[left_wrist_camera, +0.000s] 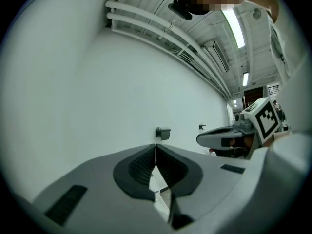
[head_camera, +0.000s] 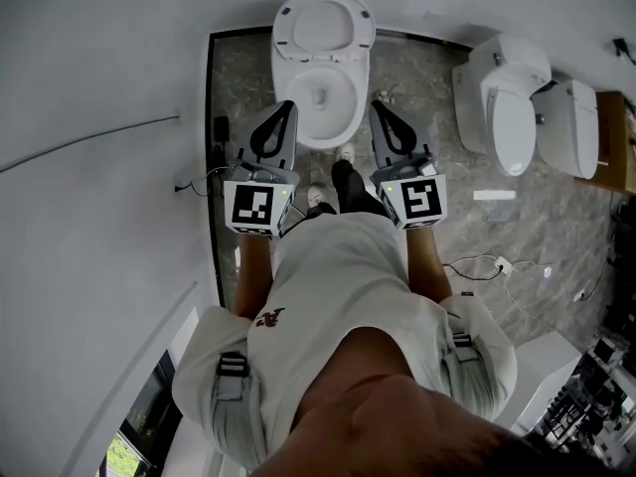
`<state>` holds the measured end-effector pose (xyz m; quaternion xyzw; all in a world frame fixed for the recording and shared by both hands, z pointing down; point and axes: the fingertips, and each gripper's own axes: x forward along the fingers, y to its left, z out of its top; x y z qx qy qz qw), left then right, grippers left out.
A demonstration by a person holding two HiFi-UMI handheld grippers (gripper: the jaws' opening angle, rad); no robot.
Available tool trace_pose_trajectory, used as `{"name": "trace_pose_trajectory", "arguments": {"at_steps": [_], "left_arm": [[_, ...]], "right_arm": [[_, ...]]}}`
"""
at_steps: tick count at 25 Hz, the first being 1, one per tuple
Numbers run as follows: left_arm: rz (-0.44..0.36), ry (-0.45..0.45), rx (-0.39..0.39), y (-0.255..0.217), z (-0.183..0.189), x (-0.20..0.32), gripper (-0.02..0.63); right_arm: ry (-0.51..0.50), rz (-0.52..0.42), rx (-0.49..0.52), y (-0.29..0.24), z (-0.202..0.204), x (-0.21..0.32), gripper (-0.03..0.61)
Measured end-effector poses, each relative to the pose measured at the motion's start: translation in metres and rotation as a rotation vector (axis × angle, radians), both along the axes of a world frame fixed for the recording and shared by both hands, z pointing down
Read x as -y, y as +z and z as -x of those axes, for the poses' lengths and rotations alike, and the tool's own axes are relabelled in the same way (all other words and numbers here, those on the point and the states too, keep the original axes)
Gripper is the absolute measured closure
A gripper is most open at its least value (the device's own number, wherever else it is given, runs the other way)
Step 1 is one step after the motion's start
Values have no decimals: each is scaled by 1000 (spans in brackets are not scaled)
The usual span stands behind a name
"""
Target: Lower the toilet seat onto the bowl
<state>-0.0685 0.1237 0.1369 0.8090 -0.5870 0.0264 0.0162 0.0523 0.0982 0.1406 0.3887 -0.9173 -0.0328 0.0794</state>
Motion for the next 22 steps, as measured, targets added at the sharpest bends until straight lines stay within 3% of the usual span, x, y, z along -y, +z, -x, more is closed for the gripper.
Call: {"name": "trace_pose_trajectory", "arguments": {"at_steps": [9,22], "left_arm": [[0,-4,30,1,1,75,594],[95,-57,35,34,10,194,593]], "right_arm": [[-23,28,13,7,2,77,561],[-57,122,-9,41,-2,202,561]]}}
